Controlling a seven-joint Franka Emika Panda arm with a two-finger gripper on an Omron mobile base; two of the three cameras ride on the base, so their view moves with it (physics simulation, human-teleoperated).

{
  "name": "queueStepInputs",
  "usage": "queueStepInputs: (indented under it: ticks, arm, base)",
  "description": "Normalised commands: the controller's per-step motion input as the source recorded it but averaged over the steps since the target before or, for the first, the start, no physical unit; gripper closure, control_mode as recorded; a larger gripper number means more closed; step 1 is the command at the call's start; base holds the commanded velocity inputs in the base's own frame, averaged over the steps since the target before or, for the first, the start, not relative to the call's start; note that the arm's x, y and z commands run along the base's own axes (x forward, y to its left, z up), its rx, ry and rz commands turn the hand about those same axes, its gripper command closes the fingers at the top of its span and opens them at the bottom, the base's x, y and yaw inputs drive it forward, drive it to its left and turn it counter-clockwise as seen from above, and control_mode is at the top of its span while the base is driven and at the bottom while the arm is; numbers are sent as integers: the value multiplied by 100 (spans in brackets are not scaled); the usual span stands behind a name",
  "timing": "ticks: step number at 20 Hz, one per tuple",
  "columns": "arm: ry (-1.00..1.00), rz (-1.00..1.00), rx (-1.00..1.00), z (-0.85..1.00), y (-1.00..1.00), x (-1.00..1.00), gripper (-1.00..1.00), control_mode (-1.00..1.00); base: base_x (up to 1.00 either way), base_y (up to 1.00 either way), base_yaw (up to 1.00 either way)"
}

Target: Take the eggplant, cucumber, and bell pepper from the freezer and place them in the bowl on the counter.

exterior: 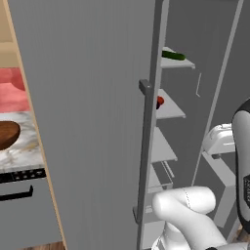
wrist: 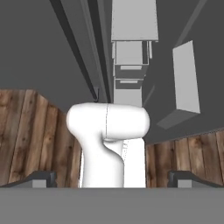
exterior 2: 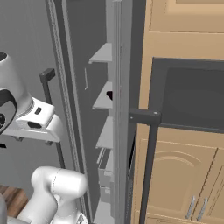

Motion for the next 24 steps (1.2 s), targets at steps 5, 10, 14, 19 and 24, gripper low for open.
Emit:
queueStepInputs:
  ticks: [5,10,14,19,24]
  arm:
    - [0,0,0,0,0,0,-100,100]
    - [0,0,0,0,0,0,-100,100]
    - [0,0,0,0,0,0,-100,100]
    - [0,0,0,0,0,0,-100,100]
    - [0,0,0,0,0,0,-100,100]
  base:
    - [43,-13,0]
    - [47,-2,0]
    - [32,-19,2]
    - [19,-34,1]
    - [9,-51,-1]
